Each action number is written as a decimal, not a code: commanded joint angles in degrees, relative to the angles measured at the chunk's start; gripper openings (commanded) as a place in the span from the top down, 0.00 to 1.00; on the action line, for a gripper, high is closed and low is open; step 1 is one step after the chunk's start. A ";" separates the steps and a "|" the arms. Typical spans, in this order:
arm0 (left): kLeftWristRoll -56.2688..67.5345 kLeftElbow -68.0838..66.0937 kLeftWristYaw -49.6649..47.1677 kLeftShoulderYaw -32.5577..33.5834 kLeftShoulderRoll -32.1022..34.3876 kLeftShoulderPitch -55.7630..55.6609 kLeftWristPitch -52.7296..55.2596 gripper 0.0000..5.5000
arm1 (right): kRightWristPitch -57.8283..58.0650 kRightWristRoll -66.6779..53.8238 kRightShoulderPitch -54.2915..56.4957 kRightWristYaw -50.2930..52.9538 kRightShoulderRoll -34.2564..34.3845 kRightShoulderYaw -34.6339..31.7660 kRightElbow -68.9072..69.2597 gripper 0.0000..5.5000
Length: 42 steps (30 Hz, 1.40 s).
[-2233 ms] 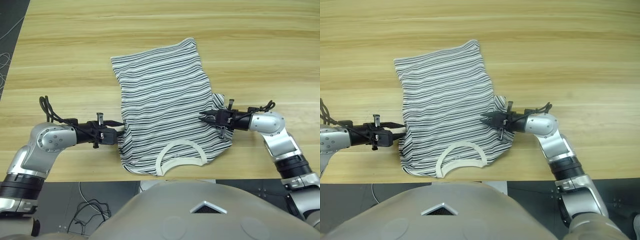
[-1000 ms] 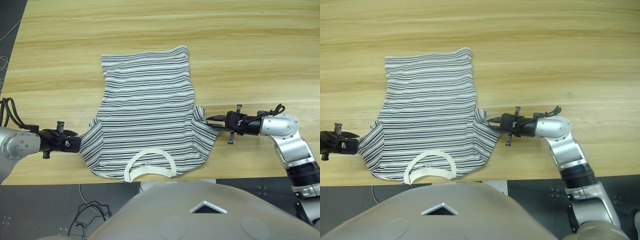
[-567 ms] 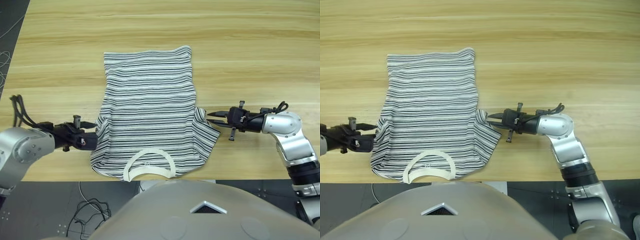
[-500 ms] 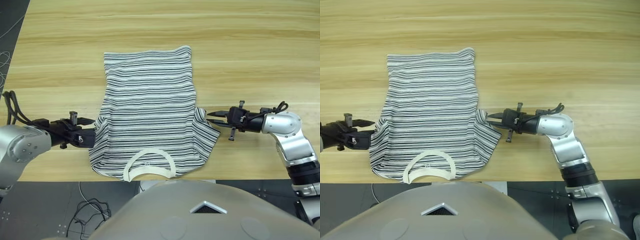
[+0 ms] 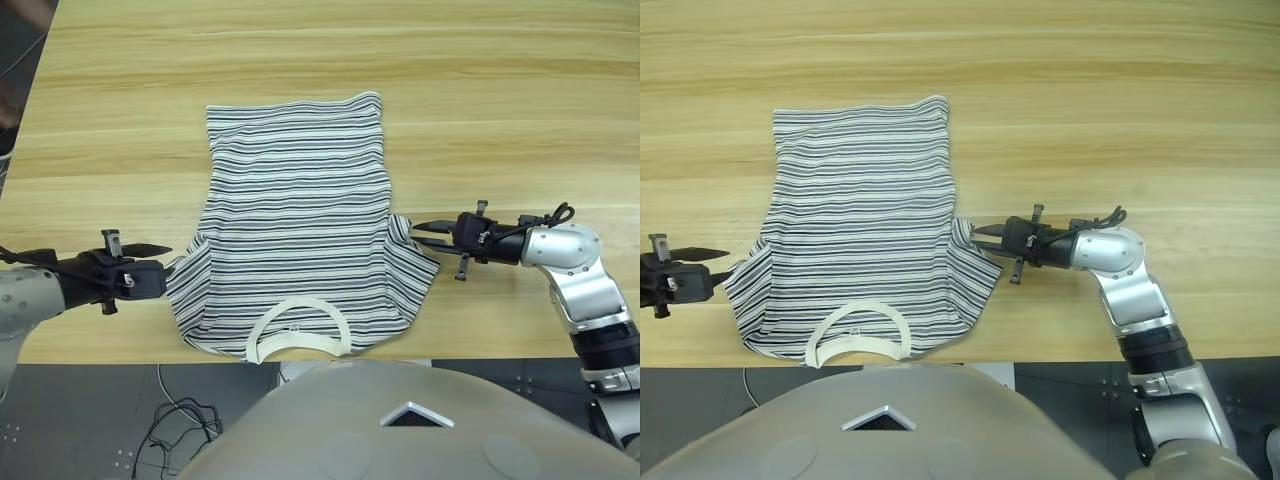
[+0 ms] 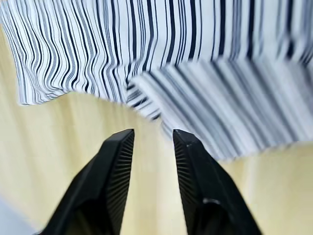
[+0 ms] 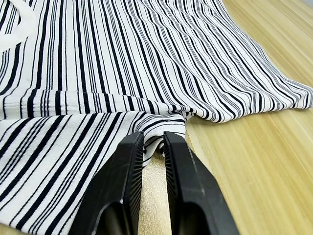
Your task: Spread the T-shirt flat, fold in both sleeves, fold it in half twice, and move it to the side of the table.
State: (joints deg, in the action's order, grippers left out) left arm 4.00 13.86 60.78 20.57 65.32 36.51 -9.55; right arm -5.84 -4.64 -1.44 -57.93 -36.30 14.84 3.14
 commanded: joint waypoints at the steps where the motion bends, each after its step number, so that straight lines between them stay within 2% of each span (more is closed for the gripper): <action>1: 17.27 -8.12 10.55 0.89 -3.09 -4.92 10.08 0.57 | -0.52 0.70 0.43 0.82 0.30 0.19 -0.38 0.86; 3: 19.33 -13.51 13.07 -0.86 -3.89 -7.22 12.89 0.57 | -0.60 0.81 0.43 0.91 0.33 0.34 -0.38 0.86; 10: 14.62 -27.37 12.91 -5.00 -6.47 -13.98 9.39 0.57 | -1.00 0.85 0.44 0.70 -0.30 -0.09 -0.78 0.86; 21: 9.36 -33.21 11.70 -8.68 -8.49 -15.39 5.28 0.57 | -1.19 0.98 0.25 0.73 -0.55 -0.23 -0.91 0.86; 40: 7.18 -40.43 11.45 -10.16 -8.59 -18.18 3.45 0.57 | -1.76 1.57 0.37 0.62 -0.46 0.28 -1.82 0.86; 42: 7.02 -40.30 11.52 -10.56 -8.80 -17.95 3.48 0.62 | -1.80 1.66 0.38 0.68 -0.44 0.27 -1.92 0.86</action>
State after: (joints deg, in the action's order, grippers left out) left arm 12.64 -25.88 72.91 11.28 56.83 17.91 -6.68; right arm -7.37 -3.62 -1.63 -57.37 -36.16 14.95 1.55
